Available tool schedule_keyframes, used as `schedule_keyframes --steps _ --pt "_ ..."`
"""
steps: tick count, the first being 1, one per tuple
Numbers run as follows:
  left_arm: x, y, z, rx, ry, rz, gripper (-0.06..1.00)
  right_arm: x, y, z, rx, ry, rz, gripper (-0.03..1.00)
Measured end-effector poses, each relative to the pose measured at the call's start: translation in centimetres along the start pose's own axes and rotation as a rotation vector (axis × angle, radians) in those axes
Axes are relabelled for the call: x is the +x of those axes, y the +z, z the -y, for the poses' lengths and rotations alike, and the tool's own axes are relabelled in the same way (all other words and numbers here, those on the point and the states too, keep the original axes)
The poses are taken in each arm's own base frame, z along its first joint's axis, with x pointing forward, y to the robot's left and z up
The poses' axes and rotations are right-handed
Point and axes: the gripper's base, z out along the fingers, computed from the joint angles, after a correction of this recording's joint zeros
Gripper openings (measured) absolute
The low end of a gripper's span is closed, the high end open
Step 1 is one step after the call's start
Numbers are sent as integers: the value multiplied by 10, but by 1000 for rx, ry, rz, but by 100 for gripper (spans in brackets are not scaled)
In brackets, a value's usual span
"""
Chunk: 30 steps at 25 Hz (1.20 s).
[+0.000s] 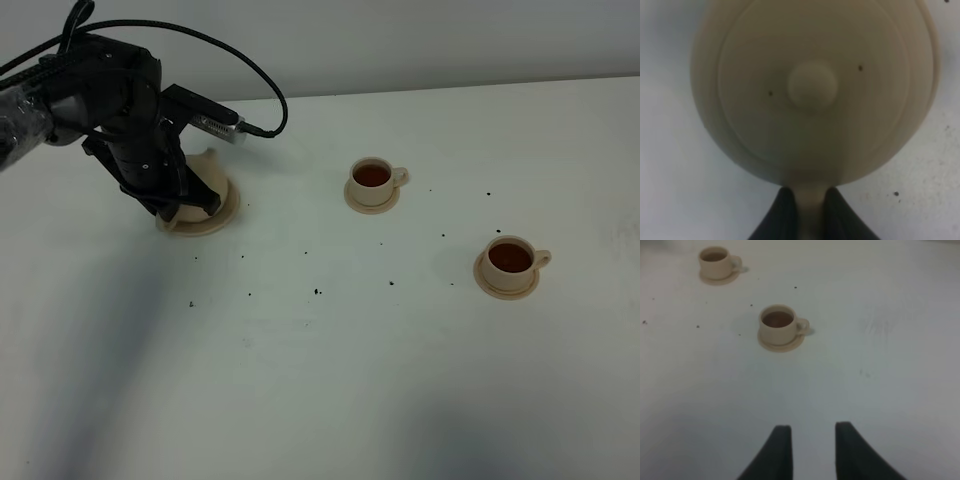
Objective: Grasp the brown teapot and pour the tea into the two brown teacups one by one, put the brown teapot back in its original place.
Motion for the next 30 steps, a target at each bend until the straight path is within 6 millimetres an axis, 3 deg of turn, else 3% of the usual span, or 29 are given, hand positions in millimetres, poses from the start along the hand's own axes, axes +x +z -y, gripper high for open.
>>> schedule_keyframes --steps 9,15,18,25,30 --pt "0 3 0 -6 15 -11 18 0 0 0 0 0 0 24" --pt "2 3 0 1 26 -33 40 0 0 0 0 0 0 24" --pt "6 1 1 9 24 -67 46 0 0 0 0 0 0 24" --pt "24 -36 3 69 -7 -176 47 0 0 0 0 0 0 24" --pt "37 -73 7 120 -51 -104 45 0 0 0 0 0 0 24"
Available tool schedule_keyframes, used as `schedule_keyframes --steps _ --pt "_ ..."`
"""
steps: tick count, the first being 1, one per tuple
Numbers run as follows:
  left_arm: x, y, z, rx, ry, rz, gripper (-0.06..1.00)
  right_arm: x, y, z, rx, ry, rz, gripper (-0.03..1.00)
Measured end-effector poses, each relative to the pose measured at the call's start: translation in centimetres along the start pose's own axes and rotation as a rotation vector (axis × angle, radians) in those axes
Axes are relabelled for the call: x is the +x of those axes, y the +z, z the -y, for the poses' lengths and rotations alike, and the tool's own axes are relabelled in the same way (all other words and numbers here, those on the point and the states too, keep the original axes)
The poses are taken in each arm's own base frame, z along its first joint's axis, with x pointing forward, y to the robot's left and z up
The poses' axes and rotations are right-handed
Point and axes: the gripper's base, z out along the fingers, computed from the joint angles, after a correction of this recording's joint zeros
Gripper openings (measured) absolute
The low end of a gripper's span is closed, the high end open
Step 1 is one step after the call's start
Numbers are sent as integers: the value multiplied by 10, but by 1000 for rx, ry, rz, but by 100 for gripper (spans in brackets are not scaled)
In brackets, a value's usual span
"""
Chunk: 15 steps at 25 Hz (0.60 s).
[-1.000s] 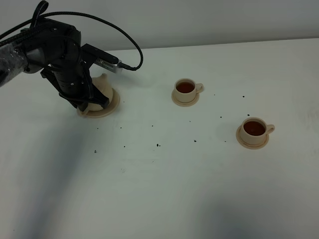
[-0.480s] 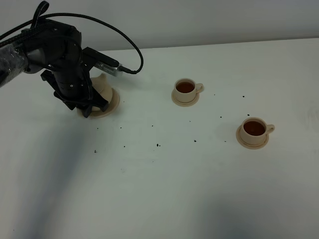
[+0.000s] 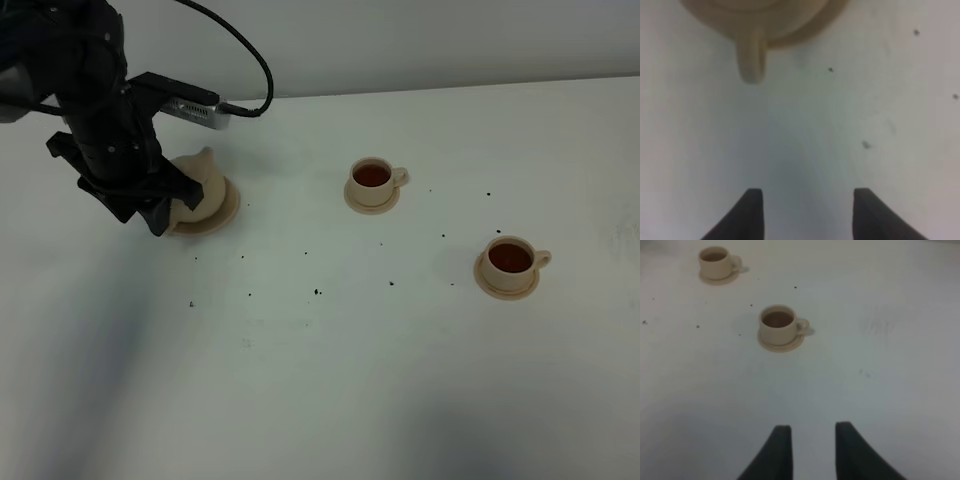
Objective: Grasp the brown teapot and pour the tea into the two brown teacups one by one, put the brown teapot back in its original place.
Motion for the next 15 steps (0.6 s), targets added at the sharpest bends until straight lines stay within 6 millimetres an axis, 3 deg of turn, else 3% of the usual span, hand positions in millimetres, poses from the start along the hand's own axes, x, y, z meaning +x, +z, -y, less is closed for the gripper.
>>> schedule_keyframes --steps 6,15 --pt "63 -20 12 15 -40 -33 42 0 0 0 0 0 0 24" --pt "190 -13 38 26 -147 -123 40 0 0 0 0 0 0 24"
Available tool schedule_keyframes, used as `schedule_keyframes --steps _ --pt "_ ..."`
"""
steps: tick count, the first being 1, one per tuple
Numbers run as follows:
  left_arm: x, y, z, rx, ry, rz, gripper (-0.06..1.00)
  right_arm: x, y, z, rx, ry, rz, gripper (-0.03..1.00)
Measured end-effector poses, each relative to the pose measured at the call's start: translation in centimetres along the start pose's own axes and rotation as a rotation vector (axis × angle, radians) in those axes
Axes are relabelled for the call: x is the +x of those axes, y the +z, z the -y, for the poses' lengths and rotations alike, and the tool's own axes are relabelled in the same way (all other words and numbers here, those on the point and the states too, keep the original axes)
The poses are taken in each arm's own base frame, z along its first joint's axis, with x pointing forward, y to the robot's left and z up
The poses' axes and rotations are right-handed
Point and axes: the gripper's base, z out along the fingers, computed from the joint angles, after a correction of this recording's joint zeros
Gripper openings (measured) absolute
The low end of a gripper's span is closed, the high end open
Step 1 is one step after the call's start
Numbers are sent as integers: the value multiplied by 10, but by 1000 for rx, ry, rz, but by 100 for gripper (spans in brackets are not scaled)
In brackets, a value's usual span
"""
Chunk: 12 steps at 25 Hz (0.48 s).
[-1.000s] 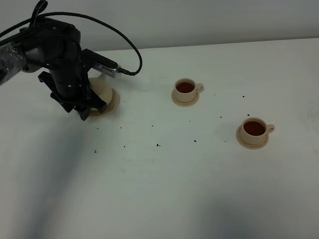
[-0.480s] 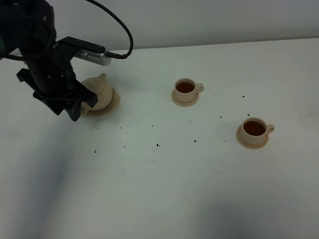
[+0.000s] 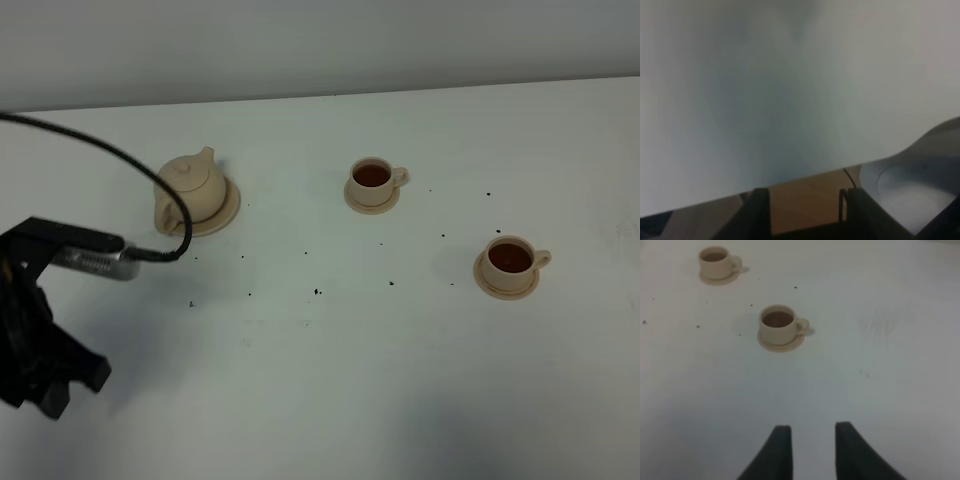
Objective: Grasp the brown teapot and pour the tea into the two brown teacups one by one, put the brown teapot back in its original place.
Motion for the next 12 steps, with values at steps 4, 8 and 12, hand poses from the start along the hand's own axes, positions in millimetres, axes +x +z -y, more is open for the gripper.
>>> schedule_keyframes --steps 4,8,12 --pt "45 9 2 -1 -12 48 40 0 0 0 0 0 0 24" --pt "76 15 4 -5 -20 159 40 0 0 0 0 0 0 24" --pt "99 18 5 -5 -49 289 40 0 0 0 0 0 0 24"
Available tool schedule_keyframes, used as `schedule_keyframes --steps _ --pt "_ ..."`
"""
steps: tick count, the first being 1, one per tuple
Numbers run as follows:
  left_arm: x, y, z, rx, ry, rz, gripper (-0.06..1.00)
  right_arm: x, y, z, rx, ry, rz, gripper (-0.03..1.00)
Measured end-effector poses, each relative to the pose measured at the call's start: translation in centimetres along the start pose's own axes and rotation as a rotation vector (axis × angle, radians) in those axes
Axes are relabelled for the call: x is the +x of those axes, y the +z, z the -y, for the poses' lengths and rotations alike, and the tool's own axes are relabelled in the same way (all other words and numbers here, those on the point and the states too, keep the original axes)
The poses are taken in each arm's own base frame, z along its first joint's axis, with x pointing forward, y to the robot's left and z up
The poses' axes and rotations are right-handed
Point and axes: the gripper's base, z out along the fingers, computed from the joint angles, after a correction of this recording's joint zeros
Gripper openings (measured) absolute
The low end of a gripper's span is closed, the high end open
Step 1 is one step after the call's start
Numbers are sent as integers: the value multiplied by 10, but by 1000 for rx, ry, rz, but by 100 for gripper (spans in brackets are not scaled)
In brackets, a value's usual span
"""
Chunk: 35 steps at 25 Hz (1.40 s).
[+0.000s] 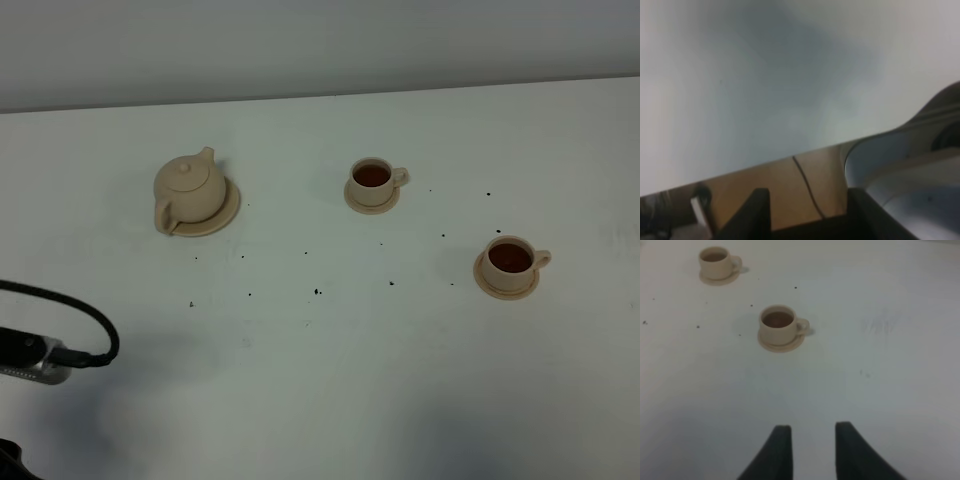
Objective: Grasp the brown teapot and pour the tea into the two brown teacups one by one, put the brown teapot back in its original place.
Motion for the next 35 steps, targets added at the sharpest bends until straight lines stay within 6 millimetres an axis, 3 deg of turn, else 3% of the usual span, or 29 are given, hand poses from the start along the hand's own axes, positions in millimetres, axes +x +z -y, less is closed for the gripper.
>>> schedule_keyframes --steps 16,28,35 --pt "35 -29 -1 1 -32 334 40 0 0 0 0 0 0 24" --pt "76 -50 -2 -1 -53 639 40 0 0 0 0 0 0 24" --pt "89 -53 -4 -99 -230 711 40 0 0 0 0 0 0 24"
